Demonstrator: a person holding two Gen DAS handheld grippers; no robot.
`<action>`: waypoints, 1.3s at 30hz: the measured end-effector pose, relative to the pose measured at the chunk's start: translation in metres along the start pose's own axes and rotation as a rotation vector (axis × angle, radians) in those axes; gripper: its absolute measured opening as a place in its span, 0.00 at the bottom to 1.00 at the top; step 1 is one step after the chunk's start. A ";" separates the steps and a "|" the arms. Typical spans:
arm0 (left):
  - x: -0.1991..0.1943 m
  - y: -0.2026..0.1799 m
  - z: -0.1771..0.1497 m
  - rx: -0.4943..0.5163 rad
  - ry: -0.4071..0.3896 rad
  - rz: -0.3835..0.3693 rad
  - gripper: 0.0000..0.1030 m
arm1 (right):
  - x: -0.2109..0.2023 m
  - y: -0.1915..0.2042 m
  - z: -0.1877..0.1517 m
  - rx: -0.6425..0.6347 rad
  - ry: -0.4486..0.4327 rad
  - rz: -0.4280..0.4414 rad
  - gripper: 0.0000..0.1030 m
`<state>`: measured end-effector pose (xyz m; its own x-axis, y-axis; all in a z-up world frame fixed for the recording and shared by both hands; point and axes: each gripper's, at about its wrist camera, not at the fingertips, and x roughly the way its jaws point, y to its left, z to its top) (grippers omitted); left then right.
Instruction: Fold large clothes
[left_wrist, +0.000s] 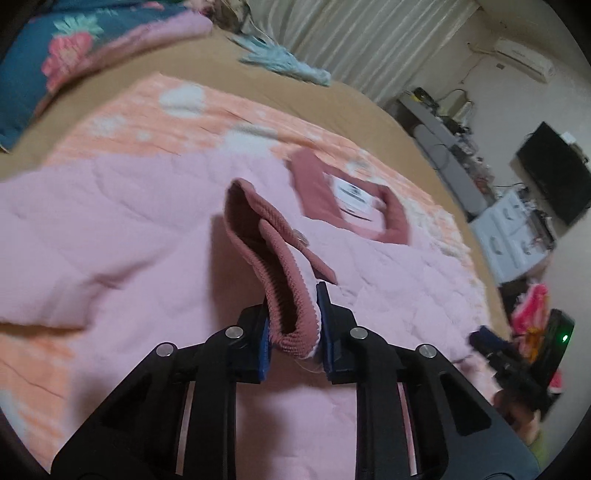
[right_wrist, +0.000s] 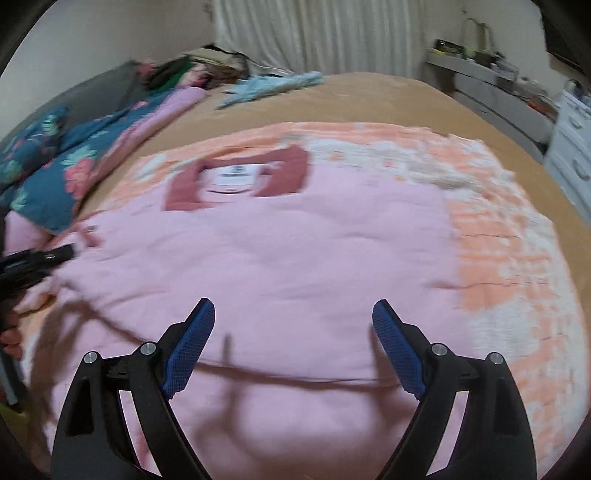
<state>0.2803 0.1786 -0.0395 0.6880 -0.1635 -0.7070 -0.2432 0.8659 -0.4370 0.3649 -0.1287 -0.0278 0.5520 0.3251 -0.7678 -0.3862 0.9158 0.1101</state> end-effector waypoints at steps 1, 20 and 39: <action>0.003 0.004 -0.001 0.004 0.011 0.018 0.13 | 0.004 -0.005 0.001 0.003 0.012 -0.012 0.84; 0.012 0.023 -0.009 0.019 0.089 0.123 0.55 | 0.033 -0.027 -0.011 0.081 0.078 -0.046 0.90; -0.065 0.045 0.000 0.025 -0.046 0.366 0.91 | -0.024 0.088 0.006 -0.073 -0.039 0.093 0.96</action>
<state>0.2245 0.2282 -0.0131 0.5886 0.1796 -0.7882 -0.4622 0.8747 -0.1458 0.3225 -0.0548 0.0045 0.5391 0.4176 -0.7314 -0.4891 0.8622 0.1318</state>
